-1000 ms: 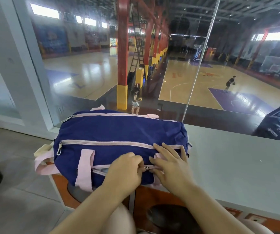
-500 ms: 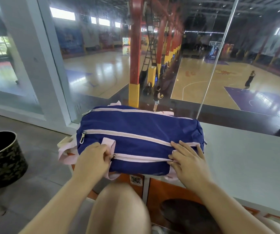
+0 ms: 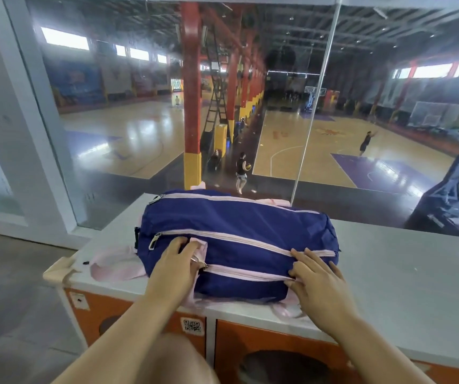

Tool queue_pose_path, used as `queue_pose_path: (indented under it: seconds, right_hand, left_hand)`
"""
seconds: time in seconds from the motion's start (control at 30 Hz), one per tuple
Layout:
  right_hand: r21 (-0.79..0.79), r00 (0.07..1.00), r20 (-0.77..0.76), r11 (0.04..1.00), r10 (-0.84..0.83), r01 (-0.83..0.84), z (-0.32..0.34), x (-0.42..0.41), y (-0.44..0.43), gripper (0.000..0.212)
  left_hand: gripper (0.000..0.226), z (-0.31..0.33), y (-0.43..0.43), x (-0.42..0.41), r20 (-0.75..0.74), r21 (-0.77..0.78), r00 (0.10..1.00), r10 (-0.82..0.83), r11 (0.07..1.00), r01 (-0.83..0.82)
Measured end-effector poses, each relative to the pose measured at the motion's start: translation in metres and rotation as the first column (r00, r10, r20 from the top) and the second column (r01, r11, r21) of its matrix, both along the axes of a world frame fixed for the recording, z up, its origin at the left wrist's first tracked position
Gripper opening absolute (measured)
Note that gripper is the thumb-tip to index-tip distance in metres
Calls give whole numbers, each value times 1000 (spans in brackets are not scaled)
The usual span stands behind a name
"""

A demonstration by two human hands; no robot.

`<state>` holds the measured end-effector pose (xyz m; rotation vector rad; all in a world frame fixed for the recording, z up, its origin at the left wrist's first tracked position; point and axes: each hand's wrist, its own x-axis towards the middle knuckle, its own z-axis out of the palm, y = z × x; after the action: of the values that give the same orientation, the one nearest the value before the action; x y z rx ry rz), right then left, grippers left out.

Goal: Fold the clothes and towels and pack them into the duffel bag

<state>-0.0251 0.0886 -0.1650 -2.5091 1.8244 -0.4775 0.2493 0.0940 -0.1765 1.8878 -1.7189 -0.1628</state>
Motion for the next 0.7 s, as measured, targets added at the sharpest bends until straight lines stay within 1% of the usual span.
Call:
queue_pose_path:
  seconds: [0.2, 0.3, 0.37, 0.4, 0.47, 0.5, 0.6, 0.67, 0.7]
  right_hand:
    - [89, 999, 51, 996, -1, -3, 9, -17, -23, 30]
    - [152, 998, 46, 987, 52, -58, 21, -27, -34, 28]
    - [214, 994, 57, 971, 94, -104, 37, -33, -42, 21]
    - [258, 991, 75, 958, 111, -127, 46, -37, -45, 18]
    - [327, 984, 99, 929, 148, -173, 67, -44, -52, 15]
    - [346, 982, 95, 919, 163, -186, 77, -47, -56, 15]
    - [358, 988, 3, 923, 154, -144, 103, -59, -75, 19]
    - [346, 988, -88, 934, 127, -89, 117, -72, -95, 23]
    - [346, 989, -105, 936, 108, -65, 122, -79, -108, 25]
  left_hand:
    - [38, 2, -31, -12, 38, 39, 998, -55, 998, 54]
    - [36, 15, -40, -11, 127, 95, 989, -81, 993, 69]
    - [28, 32, -44, -10, 235, 139, 967, -101, 988, 69]
    - [22, 42, -46, -9, 264, 147, 959, -104, 987, 66]
    - [9, 64, -54, -9, 259, 109, 960, -106, 991, 80]
    - [7, 76, -61, -10, 256, 88, 959, -118, 991, 99]
    - [18, 109, -88, -17, 293, 107, 944, -152, 986, 125]
    - [20, 126, -113, -25, 292, 126, 942, -164, 983, 133]
    - [21, 132, -127, -29, 280, 123, 944, -174, 982, 145]
